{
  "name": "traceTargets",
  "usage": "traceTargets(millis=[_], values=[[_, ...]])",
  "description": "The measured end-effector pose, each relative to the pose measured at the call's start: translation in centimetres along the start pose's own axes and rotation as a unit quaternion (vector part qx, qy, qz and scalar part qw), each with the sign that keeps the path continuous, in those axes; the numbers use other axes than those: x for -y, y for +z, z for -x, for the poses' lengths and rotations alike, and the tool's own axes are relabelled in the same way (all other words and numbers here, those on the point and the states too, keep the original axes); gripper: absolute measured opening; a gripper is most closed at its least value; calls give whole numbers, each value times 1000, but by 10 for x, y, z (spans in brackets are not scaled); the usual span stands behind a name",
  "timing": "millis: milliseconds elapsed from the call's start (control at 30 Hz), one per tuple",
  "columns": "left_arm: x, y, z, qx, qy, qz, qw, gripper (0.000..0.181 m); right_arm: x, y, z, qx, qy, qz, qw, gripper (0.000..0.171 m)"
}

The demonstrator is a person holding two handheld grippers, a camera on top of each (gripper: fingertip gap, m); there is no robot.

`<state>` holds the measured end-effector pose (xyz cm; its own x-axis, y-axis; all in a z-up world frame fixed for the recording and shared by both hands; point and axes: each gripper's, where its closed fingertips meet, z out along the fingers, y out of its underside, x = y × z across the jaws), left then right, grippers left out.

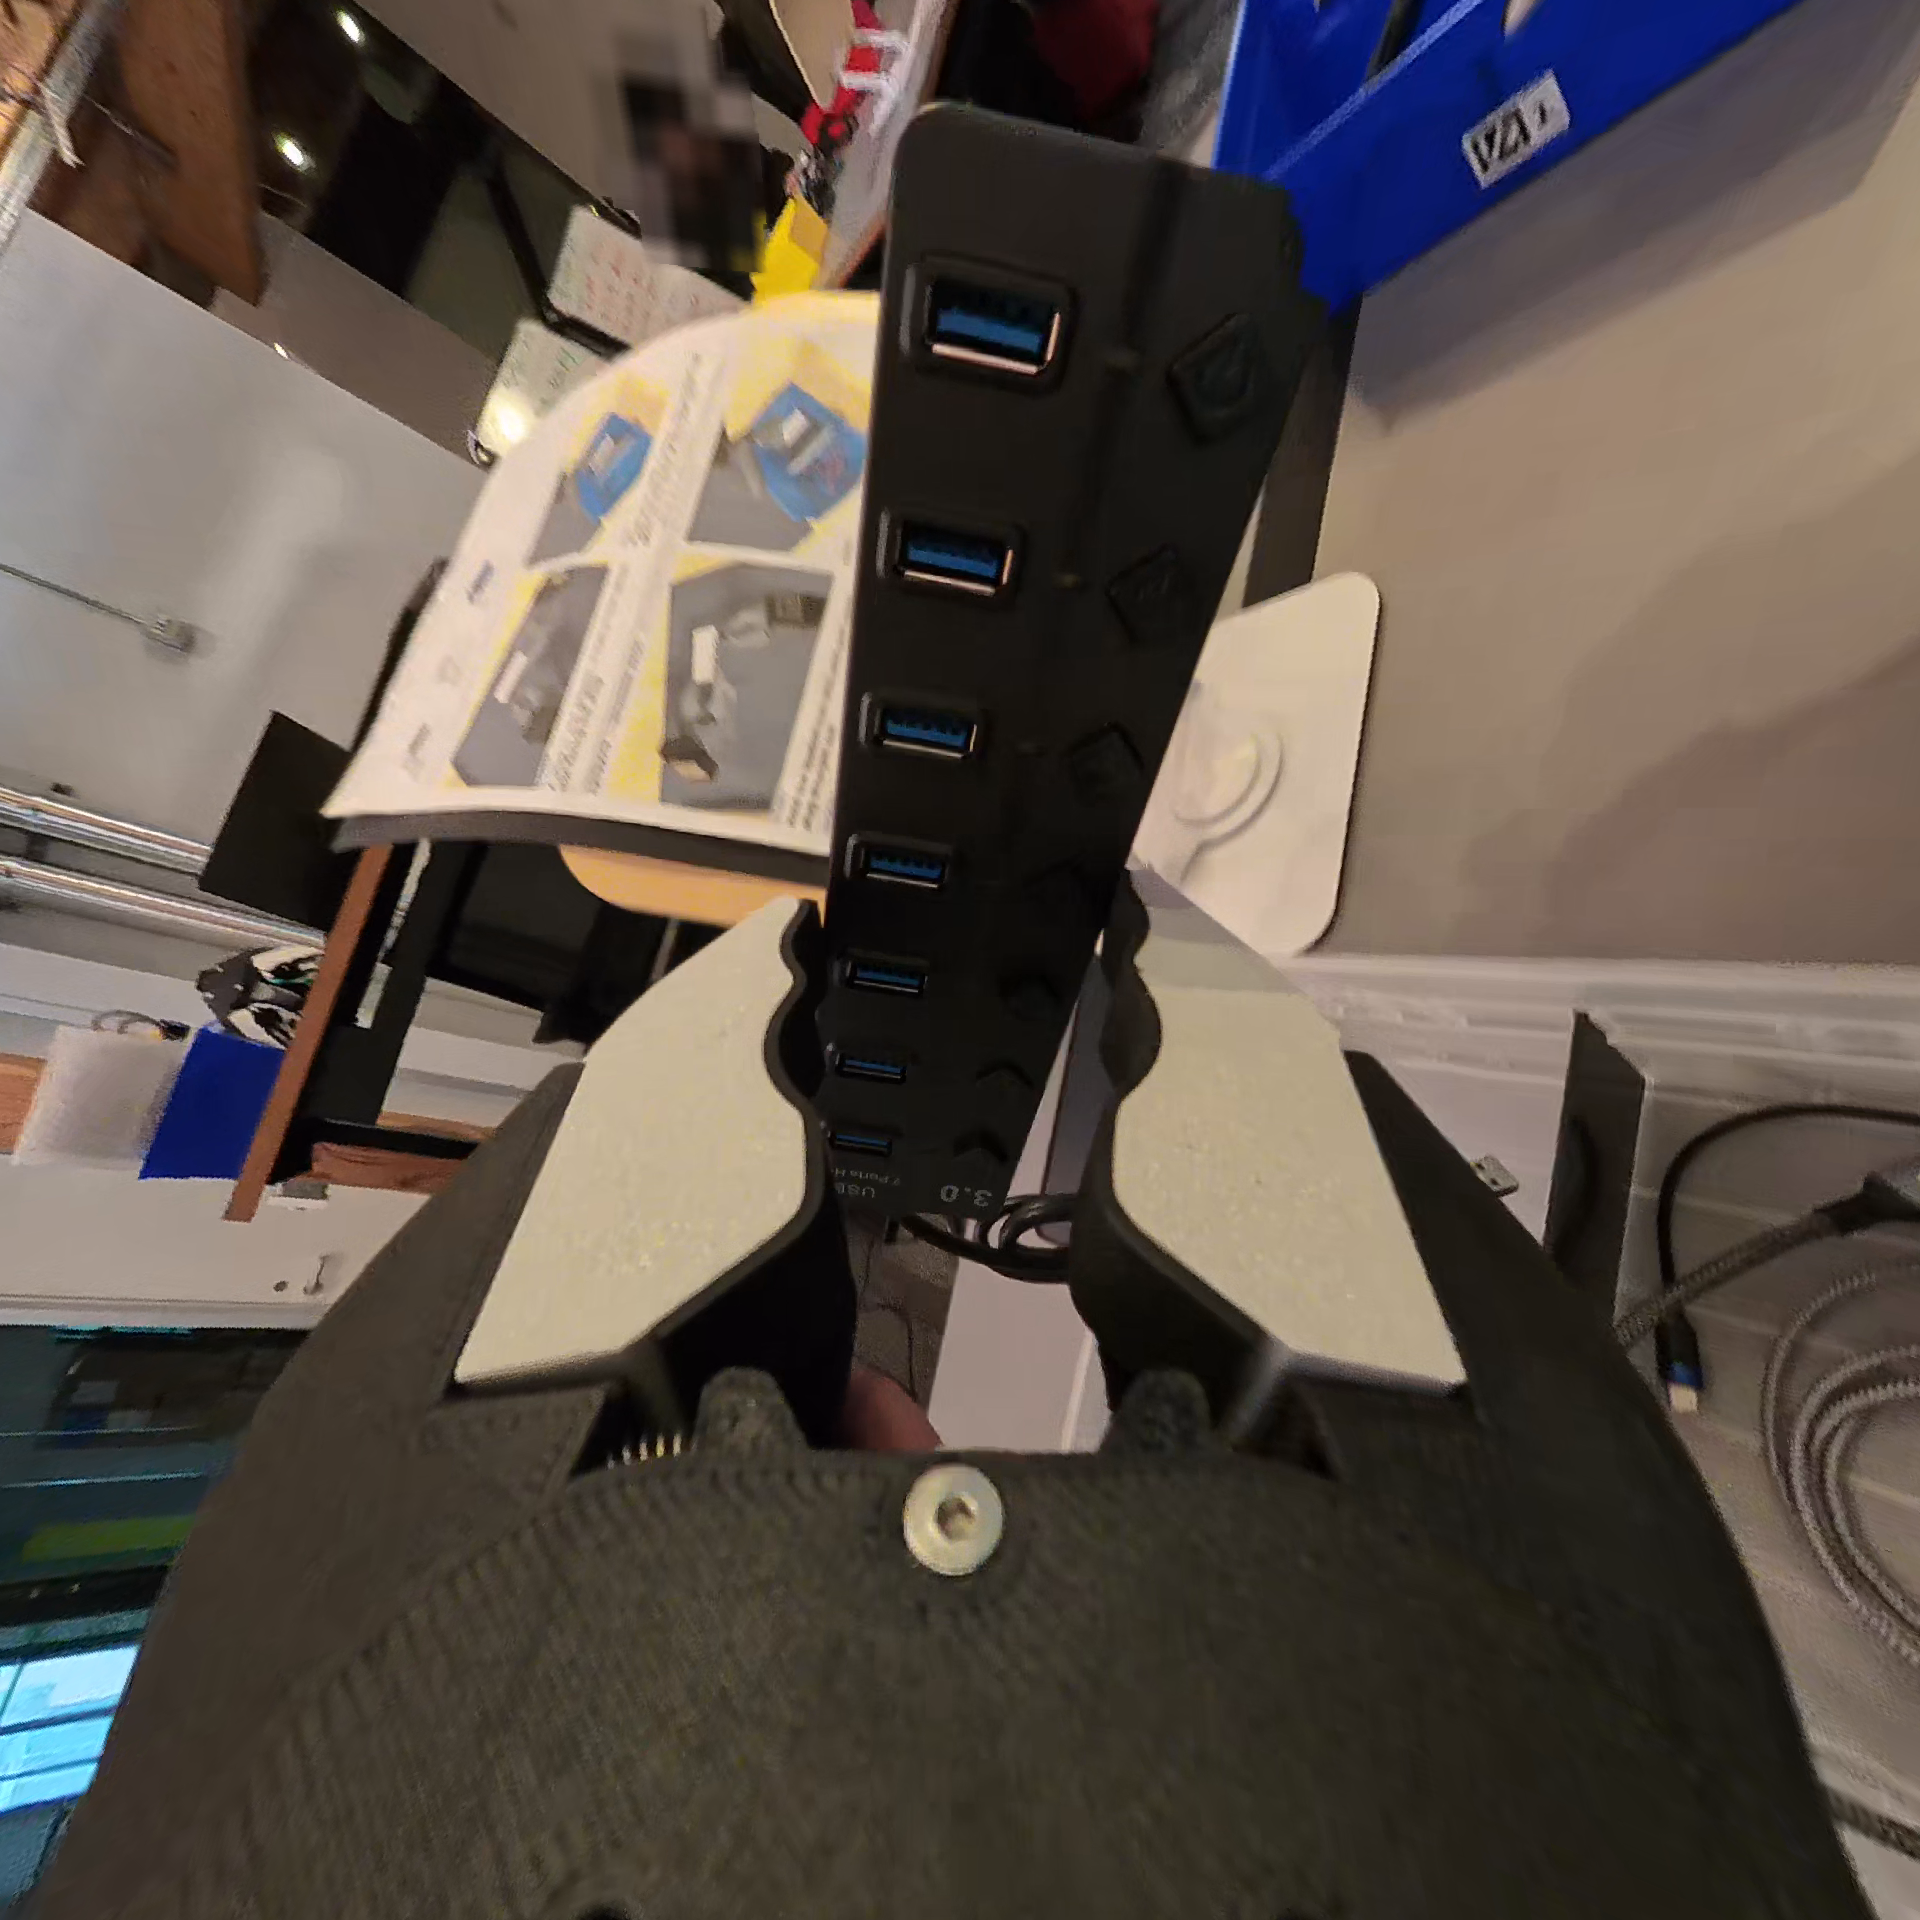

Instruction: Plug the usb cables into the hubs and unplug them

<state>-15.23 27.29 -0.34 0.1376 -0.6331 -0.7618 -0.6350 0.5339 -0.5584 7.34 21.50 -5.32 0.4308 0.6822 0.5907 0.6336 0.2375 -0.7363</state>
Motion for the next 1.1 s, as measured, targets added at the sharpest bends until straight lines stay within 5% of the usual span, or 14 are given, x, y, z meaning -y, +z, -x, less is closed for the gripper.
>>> traceTargets(millis=[367, 533, 733, 867, 1100], values=[[127, 17, -12, -33, -31, -124, 991, 52, 69, -31, 6, -19, -32, -152, 988, 60], [170, 51, -49, -98, -50, -155, 982, 52, 117, -62, 14, -31, -34, -275, 960, 71], [208, 88, -100, -165, -70, -186, 966, 52, 122, -63, 21, -1, -15, -303, 953, 89], [223, 103, -123, -193, -77, -194, 959, 52, 117, -69, 26, 35, -13, -324, 945, 66], [225, 105, -130, -193, -109, -207, 953, 51, 111, -71, 31, 70, -13, -301, 951, 63]])
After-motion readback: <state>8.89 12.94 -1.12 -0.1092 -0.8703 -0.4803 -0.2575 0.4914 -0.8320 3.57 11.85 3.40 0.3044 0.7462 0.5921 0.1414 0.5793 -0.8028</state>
